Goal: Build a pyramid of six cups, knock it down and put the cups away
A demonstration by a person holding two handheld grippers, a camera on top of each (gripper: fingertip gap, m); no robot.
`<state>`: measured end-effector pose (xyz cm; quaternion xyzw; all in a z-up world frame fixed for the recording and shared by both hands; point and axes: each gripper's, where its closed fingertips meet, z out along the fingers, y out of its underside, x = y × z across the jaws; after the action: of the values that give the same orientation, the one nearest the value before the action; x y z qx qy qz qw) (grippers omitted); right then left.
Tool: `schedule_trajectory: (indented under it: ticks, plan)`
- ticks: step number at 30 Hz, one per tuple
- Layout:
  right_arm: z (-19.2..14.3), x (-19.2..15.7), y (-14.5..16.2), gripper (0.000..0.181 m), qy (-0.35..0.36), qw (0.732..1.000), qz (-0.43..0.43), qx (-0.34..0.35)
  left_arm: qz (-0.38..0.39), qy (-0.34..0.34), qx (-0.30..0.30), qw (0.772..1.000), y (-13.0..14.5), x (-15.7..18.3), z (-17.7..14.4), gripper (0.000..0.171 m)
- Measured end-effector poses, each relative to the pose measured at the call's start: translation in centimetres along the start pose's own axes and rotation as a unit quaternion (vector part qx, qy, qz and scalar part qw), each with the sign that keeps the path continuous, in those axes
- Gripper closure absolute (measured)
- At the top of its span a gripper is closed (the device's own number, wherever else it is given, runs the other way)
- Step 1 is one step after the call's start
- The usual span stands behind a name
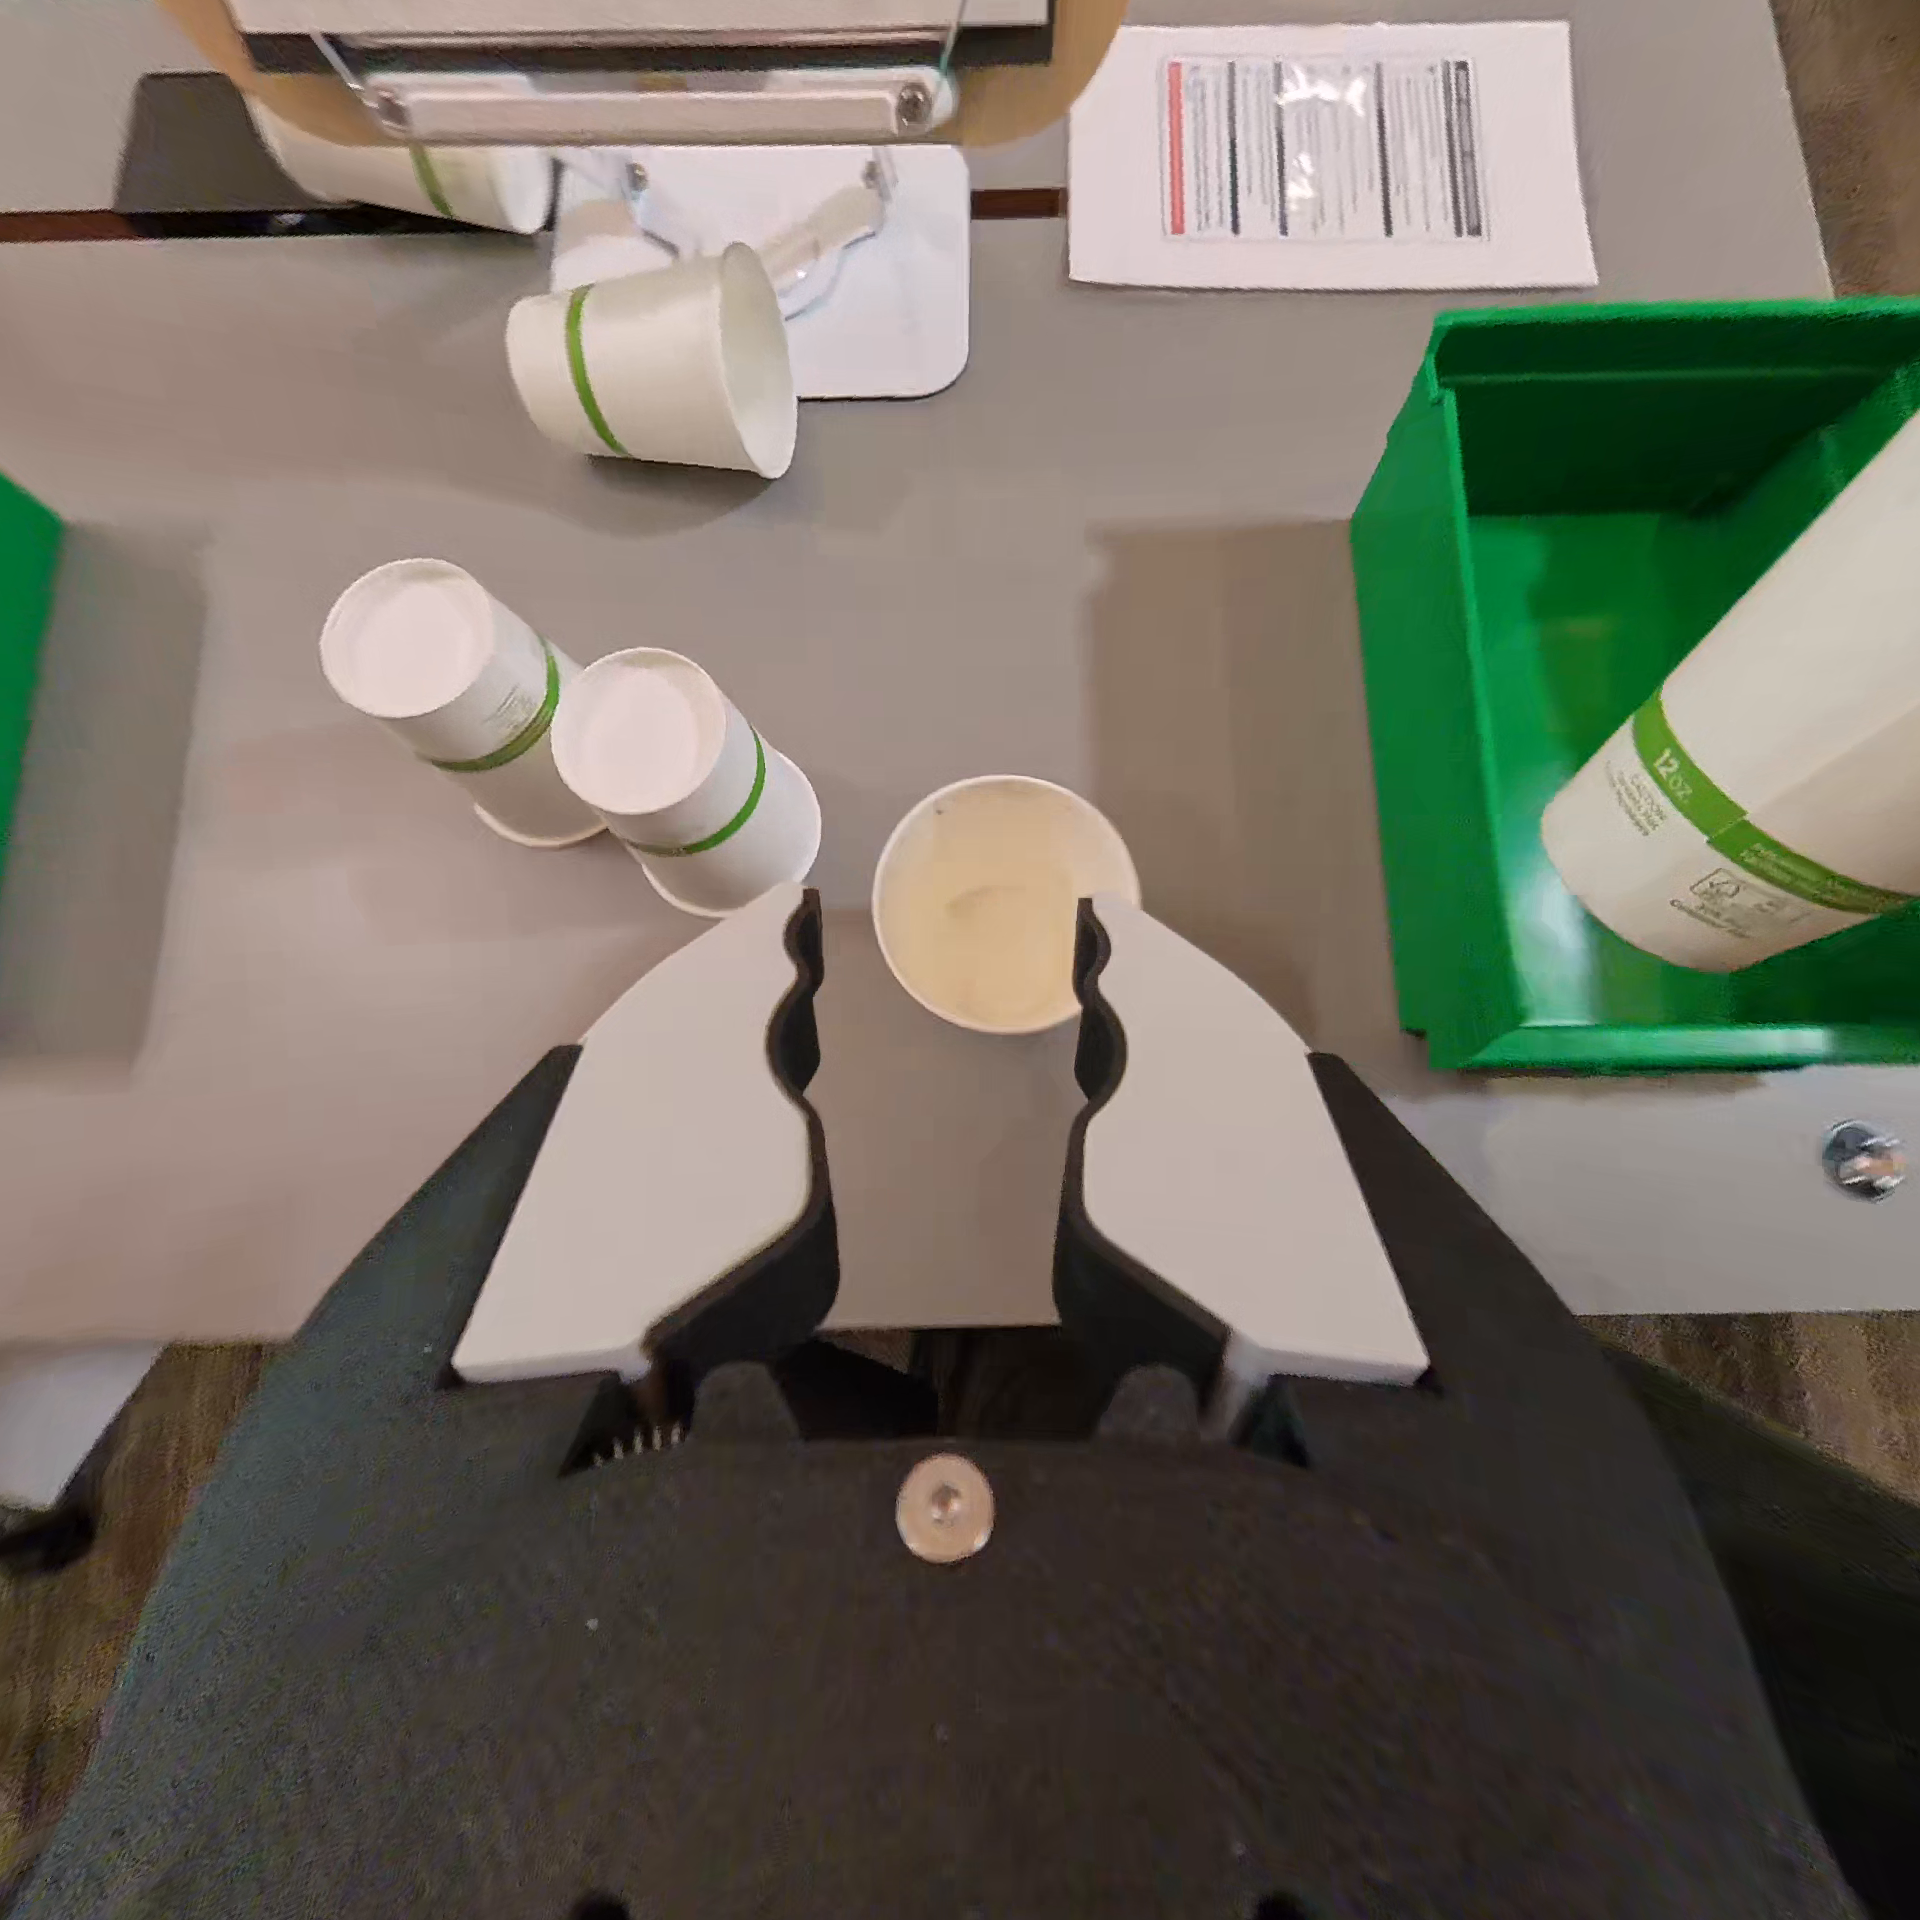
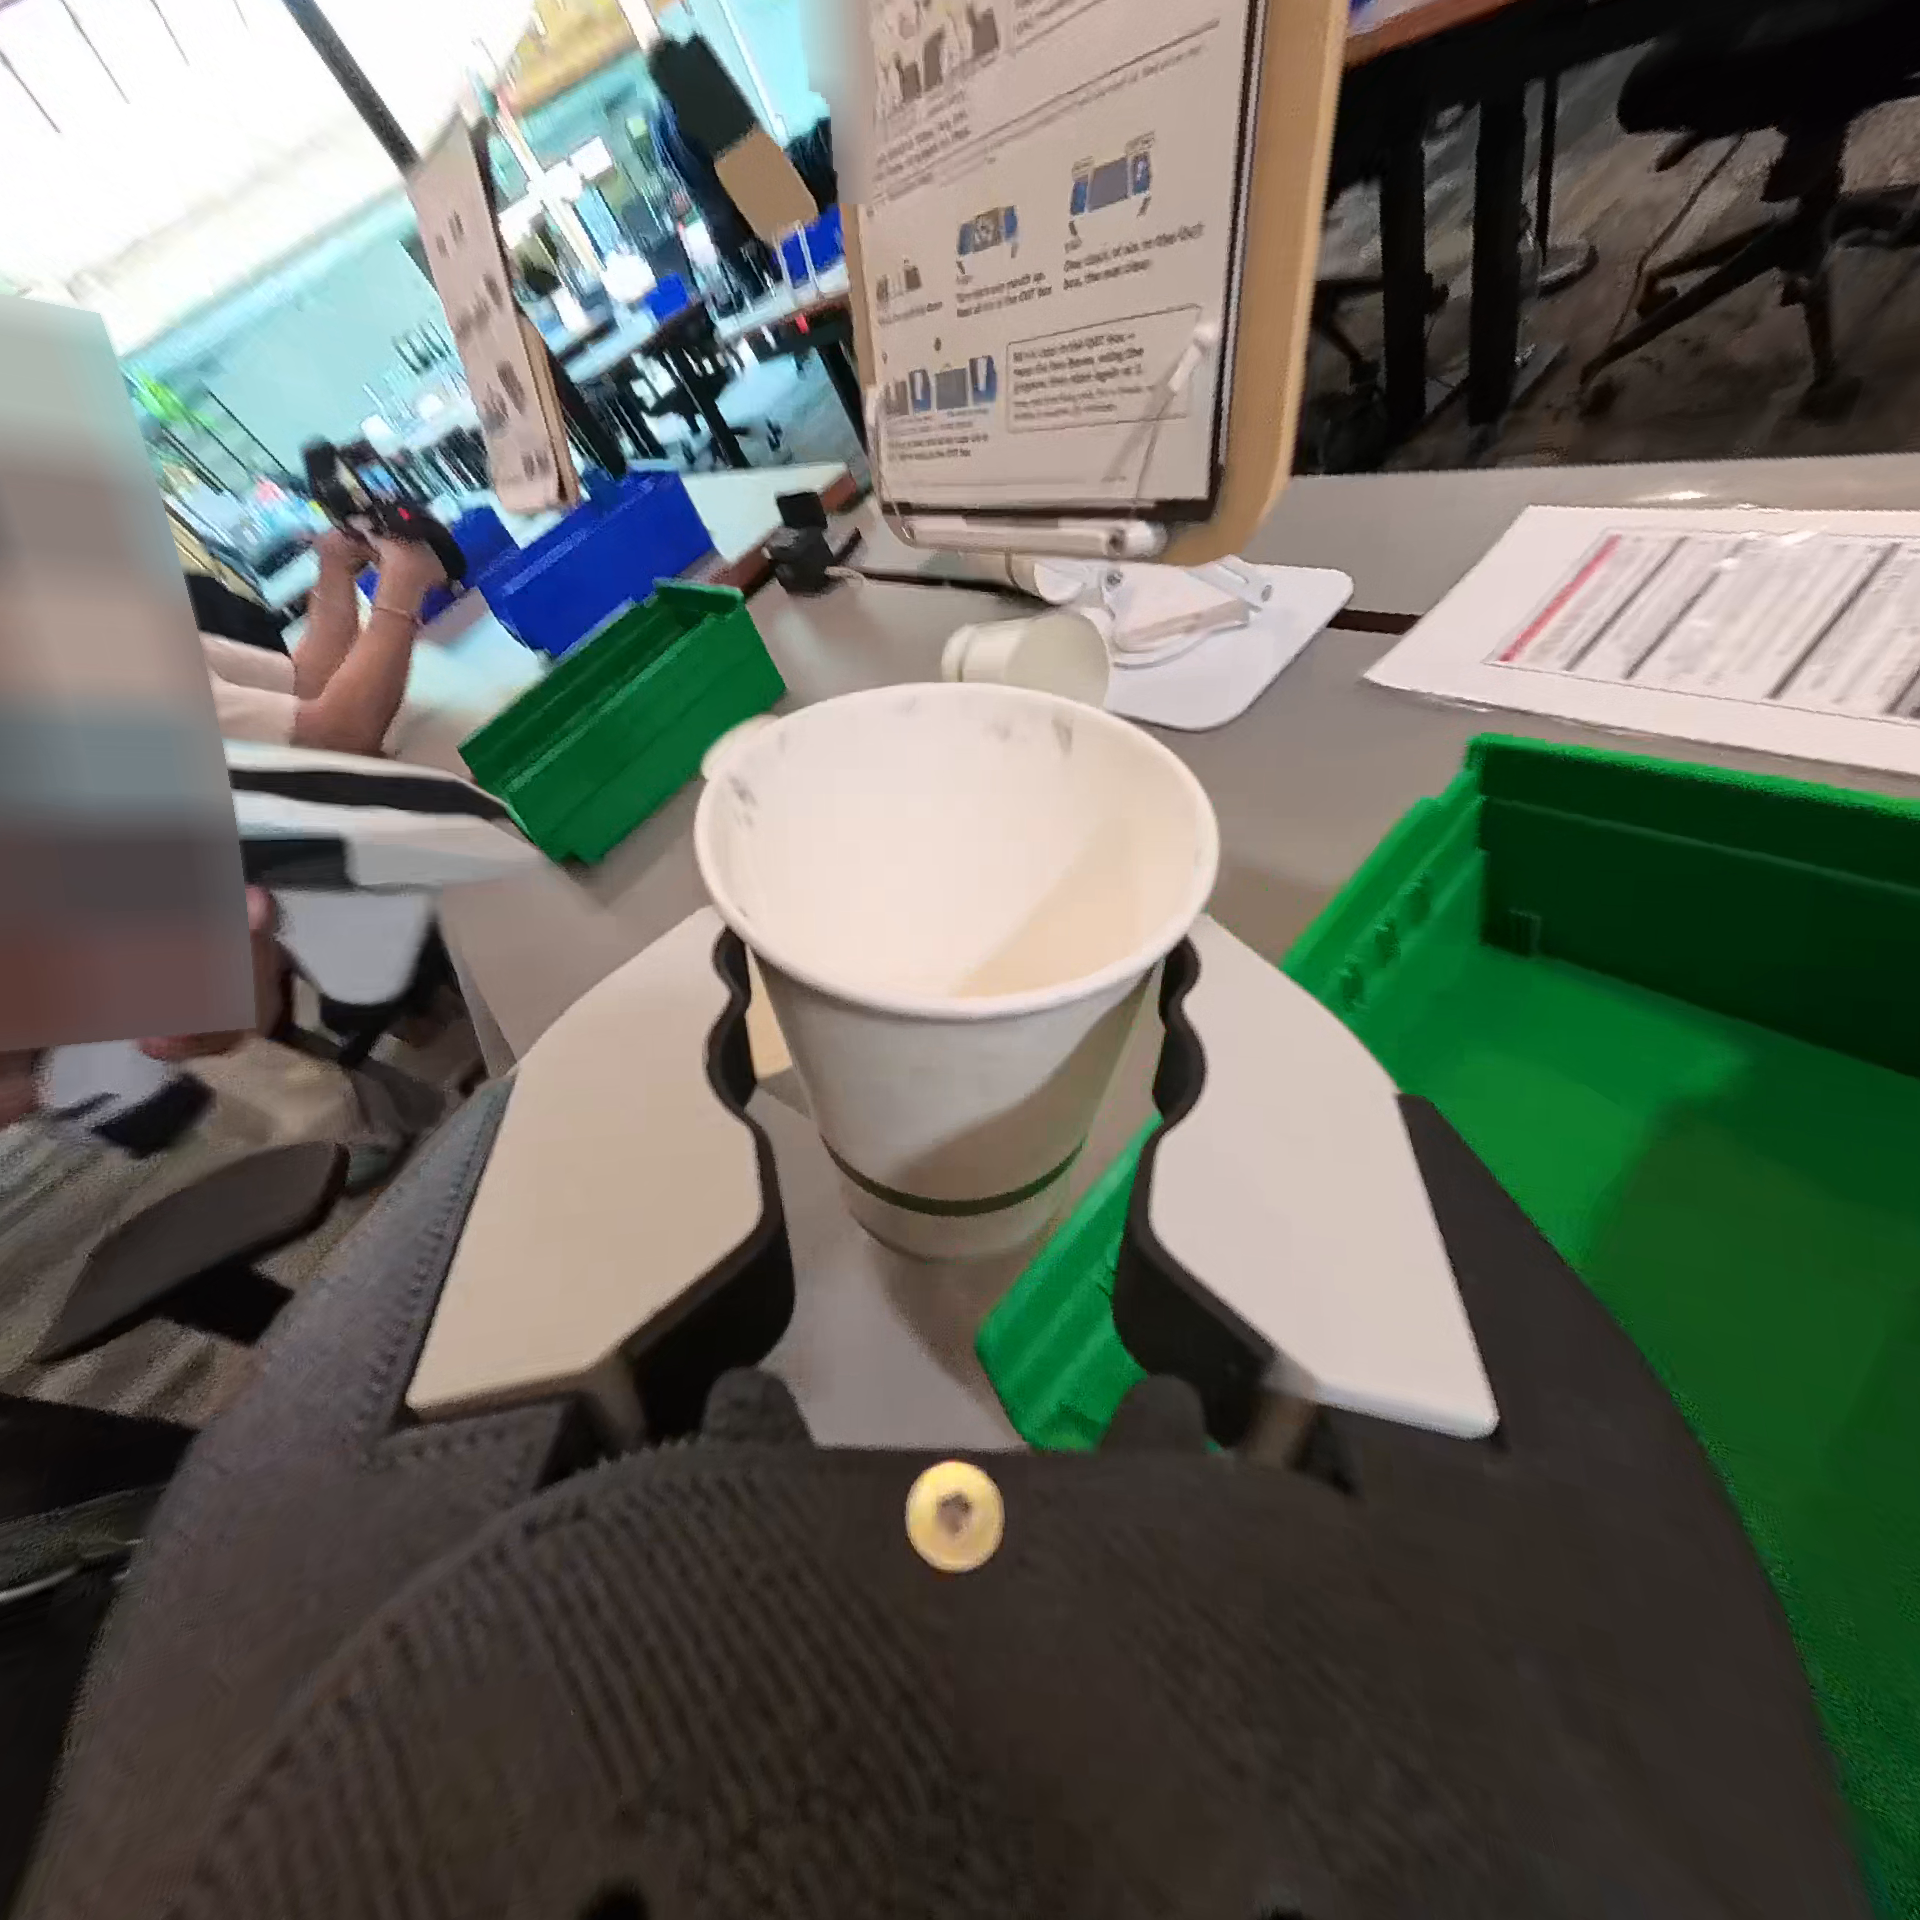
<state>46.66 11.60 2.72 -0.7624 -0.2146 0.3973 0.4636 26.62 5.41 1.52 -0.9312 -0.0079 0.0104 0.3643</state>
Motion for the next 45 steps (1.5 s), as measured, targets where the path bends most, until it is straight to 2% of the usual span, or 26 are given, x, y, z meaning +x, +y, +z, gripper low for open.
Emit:
schedule_trajectory:
  ticks: [2, 4, 7, 9, 10, 12, 15, 19, 21, 24, 26, 28, 31, 34, 37, 40, 42, 45]
  plan:
    - [1.6, -1.1, 0.4, 0.104, -0.018, 0.999, 0.026, 0.036, 0.037, 0.014, 0.004, 0.999, 1.3, -2.0, 2.5, 0.124]
    - [2.9, -1.8, 0.9, 0.104, -0.011, 0.998, 0.038, 0.054, 0.065, 0.02, 0.022, 0.997, 2.8, -4.1, 4.4, 0.134]
    - [4.5, -2.7, 2.2, 0.104, 0.025, 0.998, 0.008, 0.051, 0.066, 0.058, -0.015, 0.996, 5.3, -6.3, 6.3, 0.134]
    - [5.2, -3.4, 3.6, 0.104, 0.043, 0.998, -0.012, 0.053, 0.093, 0.091, -0.023, 0.991, 6.4, -7.3, 7.2, 0.133]
    - [5.4, -3.7, 4.4, 0.104, 0.052, 0.997, -0.018, 0.058, 0.115, 0.111, -0.021, 0.987, 6.9, -7.7, 7.7, 0.132]
    - [5.3, -4.1, 5.6, 0.104, 0.07, 0.994, -0.027, 0.076, 0.156, 0.147, -0.022, 0.976, 8.4, -8.3, 8.6, 0.117]
    - [4.6, -5.2, 7.5, 0.104, 0.094, 0.99, -0.038, 0.1, 0.175, 0.182, 0.023, 0.967, 10.4, -9.6, 9.4, 0.113]
    - [3.8, -6.5, 11.8, 0.103, 0.173, 0.976, -0.071, 0.109, 0.216, 0.165, 0.097, 0.957, 12.7, -12.4, 10.7, 0.107]
    - [3.9, -7.1, 13.1, 0.104, 0.211, 0.962, -0.115, 0.132, 0.197, 0.18, 0.145, 0.953, 13.0, -13.2, 10.0, 0.108]
    - [5.0, -6.2, 15.1, 0.103, 0.279, 0.941, -0.148, 0.125, 0.143, 0.222, 0.207, 0.942, 12.9, -13.6, 8.5, 0.109]
    - [5.6, -4.6, 16.2, 0.102, 0.32, 0.931, -0.134, 0.111, 0.127, 0.229, 0.176, 0.949, 13.7, -14.0, 8.6, 0.108]
    - [5.8, -3.5, 16.8, 0.102, 0.338, 0.928, -0.116, 0.103, 0.143, 0.241, 0.151, 0.948, 14.5, -14.1, 8.2, 0.103]
    - [5.8, -3.7, 16.8, 0.1, 0.333, 0.931, -0.107, 0.106, 0.162, 0.233, 0.191, 0.94, 14.7, -14.6, 7.1, 0.106]
    - [5.2, -5.2, 17.2, 0.09, 0.321, 0.937, -0.086, 0.104, 0.156, 0.24, 0.214, 0.934, 14.5, -14.7, 5.8, 0.106]
    - [3.3, -7.7, 18.4, 0.088, 0.314, 0.939, -0.097, 0.098, 0.128, 0.251, 0.211, 0.936, 14.5, -14.8, 5.6, 0.107]
    - [1.4, -8.7, 19.9, 0.098, 0.324, 0.931, -0.121, 0.116, 0.126, 0.254, 0.21, 0.936, 15.0, -14.9, 5.8, 0.108]
    - [1.4, -8.0, 20.5, 0.098, 0.325, 0.934, -0.101, 0.112, 0.133, 0.245, 0.206, 0.938, 15.2, -15.4, 6.2, 0.109]
    - [2.5, -8.1, 20.4, 0.093, 0.284, 0.948, -0.07, 0.126, 0.096, 0.267, 0.187, 0.94, 15.1, -15.7, 6.7, 0.11]
